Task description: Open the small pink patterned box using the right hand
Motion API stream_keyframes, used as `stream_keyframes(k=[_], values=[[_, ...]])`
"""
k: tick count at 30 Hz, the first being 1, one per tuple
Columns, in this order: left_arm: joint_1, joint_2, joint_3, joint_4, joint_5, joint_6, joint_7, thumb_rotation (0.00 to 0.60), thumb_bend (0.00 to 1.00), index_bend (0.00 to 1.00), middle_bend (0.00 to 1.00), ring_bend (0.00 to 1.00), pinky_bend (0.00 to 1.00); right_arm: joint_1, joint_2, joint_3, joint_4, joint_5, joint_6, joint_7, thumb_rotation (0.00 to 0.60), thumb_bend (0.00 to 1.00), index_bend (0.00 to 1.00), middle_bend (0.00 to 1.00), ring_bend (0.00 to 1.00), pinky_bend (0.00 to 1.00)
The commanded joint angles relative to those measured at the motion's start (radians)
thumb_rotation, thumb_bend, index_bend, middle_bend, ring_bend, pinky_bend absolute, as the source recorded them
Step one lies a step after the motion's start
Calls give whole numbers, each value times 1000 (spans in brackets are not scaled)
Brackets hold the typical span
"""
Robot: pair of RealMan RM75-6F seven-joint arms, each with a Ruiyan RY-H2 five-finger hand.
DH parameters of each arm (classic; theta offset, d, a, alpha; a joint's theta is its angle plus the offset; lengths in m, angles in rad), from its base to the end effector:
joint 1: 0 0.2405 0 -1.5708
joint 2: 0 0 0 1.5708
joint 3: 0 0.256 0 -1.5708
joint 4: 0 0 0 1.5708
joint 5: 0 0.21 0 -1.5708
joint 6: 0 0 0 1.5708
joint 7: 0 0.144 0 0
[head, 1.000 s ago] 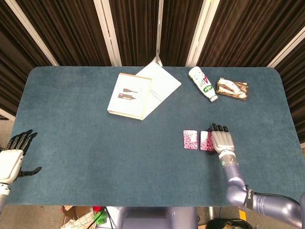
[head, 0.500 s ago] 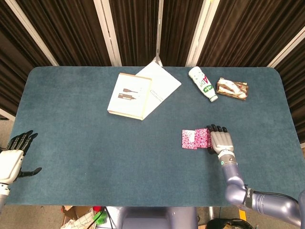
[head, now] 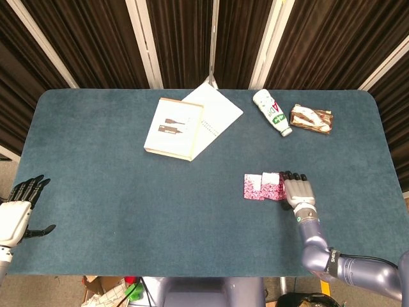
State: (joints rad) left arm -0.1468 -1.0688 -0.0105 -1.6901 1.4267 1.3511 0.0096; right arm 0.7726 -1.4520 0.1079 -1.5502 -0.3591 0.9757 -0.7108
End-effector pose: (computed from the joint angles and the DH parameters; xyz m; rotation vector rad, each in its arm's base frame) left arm -0.3083 0.1887 0.1486 -1.4497 -1.0387 -0.8199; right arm -0.2388 -0.3344 0.0046 1.5877 -1.2354 0.3272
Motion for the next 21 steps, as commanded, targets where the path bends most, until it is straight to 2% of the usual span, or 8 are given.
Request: stream_keyframes(k=[1,5,21], values=[[1,0,0,0,1,1,0,600,73,0,0,0,0,3,5,0,-11,-4,3,3,600,328,0,0,0,0],[2,0,0,-1,3,3,1,600,73,0,0,0,0,8,8,-1,-21,-6,4,3,600,290,0,0,0,0],[3,3,-2,-1,-1,-4,-7,600,73,0,0,0,0,14,-14,9,-4,-80,5,52,600,290,0,0,0,0]])
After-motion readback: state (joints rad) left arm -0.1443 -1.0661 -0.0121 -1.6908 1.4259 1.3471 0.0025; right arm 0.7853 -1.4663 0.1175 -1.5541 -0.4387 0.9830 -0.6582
